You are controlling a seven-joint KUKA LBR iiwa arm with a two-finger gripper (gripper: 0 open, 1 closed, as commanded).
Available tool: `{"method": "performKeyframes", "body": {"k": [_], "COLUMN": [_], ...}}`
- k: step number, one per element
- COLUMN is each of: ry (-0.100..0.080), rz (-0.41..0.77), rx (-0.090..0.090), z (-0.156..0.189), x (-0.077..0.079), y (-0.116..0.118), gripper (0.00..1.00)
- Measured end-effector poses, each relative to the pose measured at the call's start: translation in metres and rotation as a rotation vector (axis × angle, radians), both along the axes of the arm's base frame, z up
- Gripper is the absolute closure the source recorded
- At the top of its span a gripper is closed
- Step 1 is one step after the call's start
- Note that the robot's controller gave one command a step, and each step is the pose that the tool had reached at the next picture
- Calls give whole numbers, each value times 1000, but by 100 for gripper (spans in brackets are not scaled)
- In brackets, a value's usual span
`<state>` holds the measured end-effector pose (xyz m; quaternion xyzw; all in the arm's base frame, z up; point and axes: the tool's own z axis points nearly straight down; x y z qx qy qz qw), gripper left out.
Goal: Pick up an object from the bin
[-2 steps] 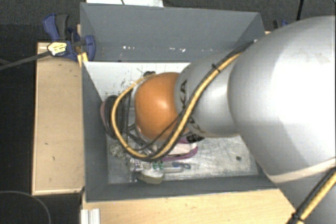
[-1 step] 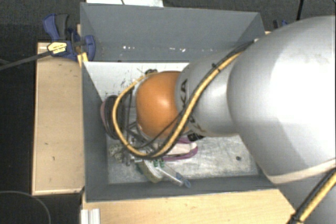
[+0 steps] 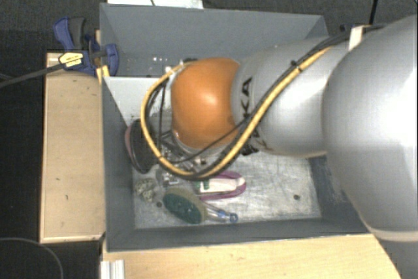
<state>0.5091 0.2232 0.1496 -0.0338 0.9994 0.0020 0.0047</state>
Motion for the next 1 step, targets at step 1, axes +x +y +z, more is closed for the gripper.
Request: {"method": "performKeyframes", "body": {"k": [1], "ry": [8], "rz": [-4], "rx": [-3], "z": [-5], "x": [-2], "y": [-1], "gripper": [0]}}
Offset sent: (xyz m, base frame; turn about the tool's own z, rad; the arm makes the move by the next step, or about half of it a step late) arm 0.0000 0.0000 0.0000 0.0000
